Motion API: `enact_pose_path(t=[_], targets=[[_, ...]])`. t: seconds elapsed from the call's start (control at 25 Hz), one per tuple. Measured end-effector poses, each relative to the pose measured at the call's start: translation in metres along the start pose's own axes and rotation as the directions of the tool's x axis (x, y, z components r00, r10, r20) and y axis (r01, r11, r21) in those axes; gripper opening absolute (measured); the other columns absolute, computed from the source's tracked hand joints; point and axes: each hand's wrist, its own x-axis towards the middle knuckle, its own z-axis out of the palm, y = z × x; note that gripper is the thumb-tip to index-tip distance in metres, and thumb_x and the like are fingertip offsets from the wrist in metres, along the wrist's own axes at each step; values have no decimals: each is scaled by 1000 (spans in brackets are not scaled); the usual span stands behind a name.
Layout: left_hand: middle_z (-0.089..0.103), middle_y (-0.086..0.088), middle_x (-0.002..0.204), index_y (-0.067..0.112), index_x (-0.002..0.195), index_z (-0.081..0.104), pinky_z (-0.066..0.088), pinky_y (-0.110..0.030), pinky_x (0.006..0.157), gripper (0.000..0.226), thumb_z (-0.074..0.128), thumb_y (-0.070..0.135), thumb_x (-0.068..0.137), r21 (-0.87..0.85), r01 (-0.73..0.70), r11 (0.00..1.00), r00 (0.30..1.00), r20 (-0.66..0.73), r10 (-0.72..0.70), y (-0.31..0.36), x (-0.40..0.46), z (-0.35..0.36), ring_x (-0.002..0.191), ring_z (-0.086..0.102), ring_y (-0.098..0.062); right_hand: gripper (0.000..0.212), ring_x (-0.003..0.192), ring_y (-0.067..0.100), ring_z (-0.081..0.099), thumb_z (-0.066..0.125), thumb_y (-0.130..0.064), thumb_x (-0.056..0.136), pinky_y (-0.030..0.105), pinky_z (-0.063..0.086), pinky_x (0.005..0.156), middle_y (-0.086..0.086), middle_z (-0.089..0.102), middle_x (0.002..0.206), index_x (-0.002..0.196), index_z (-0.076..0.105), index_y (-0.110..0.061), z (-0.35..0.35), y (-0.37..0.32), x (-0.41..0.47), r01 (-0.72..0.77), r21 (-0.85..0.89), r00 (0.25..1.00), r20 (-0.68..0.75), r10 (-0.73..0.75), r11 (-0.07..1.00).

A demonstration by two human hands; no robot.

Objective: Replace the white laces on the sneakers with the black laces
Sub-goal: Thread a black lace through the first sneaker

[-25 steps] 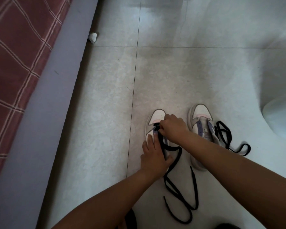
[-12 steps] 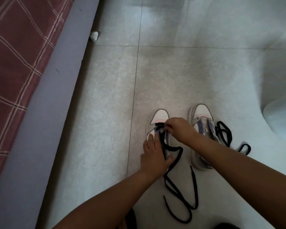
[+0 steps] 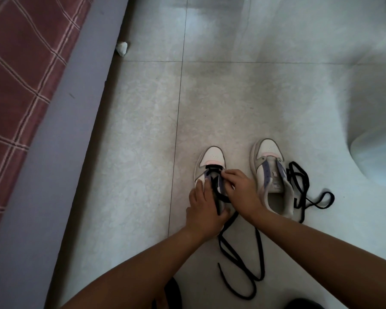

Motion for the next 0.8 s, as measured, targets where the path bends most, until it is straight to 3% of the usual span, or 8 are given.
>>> enact_pose_path(t=[0.16, 0.36, 0.48, 0.56, 0.6, 0.68, 0.76, 0.8], targets=[[-5, -1, 156, 25, 150, -3, 23, -45, 112, 85, 53, 38, 88, -164, -7, 986, 992, 122, 27, -10, 3, -17, 142, 5, -26, 28, 108, 25, 58, 54, 1, 89, 17, 37, 92, 16, 61, 118, 115, 63, 4, 1, 0, 1, -37, 37, 999, 3, 37, 999], [41, 0, 129, 21, 131, 44, 48, -37, 92, 45, 57, 30, 89, -276, -60, 959, 998, -10, 59, -18, 7, -43, 112, 51, -18, 44, 106, 11, 48, 62, -31, 89, 17, 37, 84, -1, 47, 115, 125, 47, -11, 0, -14, -22, -131, 118, 984, 135, 115, 984], [48, -2, 120, 16, 123, 52, 48, -30, 87, 34, 58, 23, 91, -277, -94, 956, 994, -72, 77, -22, 3, -46, 105, 55, -16, 41, 103, 23, 56, 57, -31, 91, 25, 40, 75, 7, 55, 114, 124, 43, -12, -8, -18, -31, -100, -134, 944, 300, 137, 986], [49, -3, 118, 14, 122, 53, 48, -30, 88, 30, 55, 21, 93, -301, -64, 952, 995, -93, 38, -19, -1, -45, 104, 55, -16, 25, 93, 25, 61, 52, -33, 94, 27, 38, 67, 8, 64, 100, 111, 50, -14, -21, -24, -28, -103, -298, 936, 293, 193, 949], [50, -2, 114, 14, 118, 54, 48, -30, 87, 26, 54, 23, 94, -298, -59, 953, 992, -124, 23, -17, -3, -44, 102, 54, -15, 19, 85, 24, 63, 52, -32, 94, 27, 40, 64, 7, 65, 89, 101, 53, -13, -26, -27, -26, -143, -265, 935, 280, 218, 954], [53, -1, 97, 14, 99, 58, 46, -27, 74, 15, 51, 26, 96, -293, -58, 954, 977, -211, -5, -8, -9, -47, 89, 54, -15, 16, 62, 17, 63, 56, -26, 93, 28, 47, 56, 5, 64, 71, 86, 53, -11, -37, -35, -21, -406, 99, 878, 317, 358, 908], [59, -3, 78, 11, 79, 59, 41, -26, 62, 31, 44, 31, 98, -421, 22, 907, 985, -147, -92, 4, -13, -51, 73, 56, -20, 14, 58, 18, 64, 57, -20, 93, 28, 52, 52, 13, 67, 73, 90, 54, -6, -46, -47, -21, -624, 462, 776, 465, 426, 630], [64, -6, 74, 11, 76, 62, 43, -28, 61, 39, 40, 34, 99, -523, 91, 848, 989, -56, -141, 11, -16, -54, 70, 60, -22, 13, 62, 21, 66, 58, -18, 92, 30, 55, 56, 15, 68, 78, 92, 55, -6, -49, -51, -22, -645, 512, 759, 512, 401, 567]])
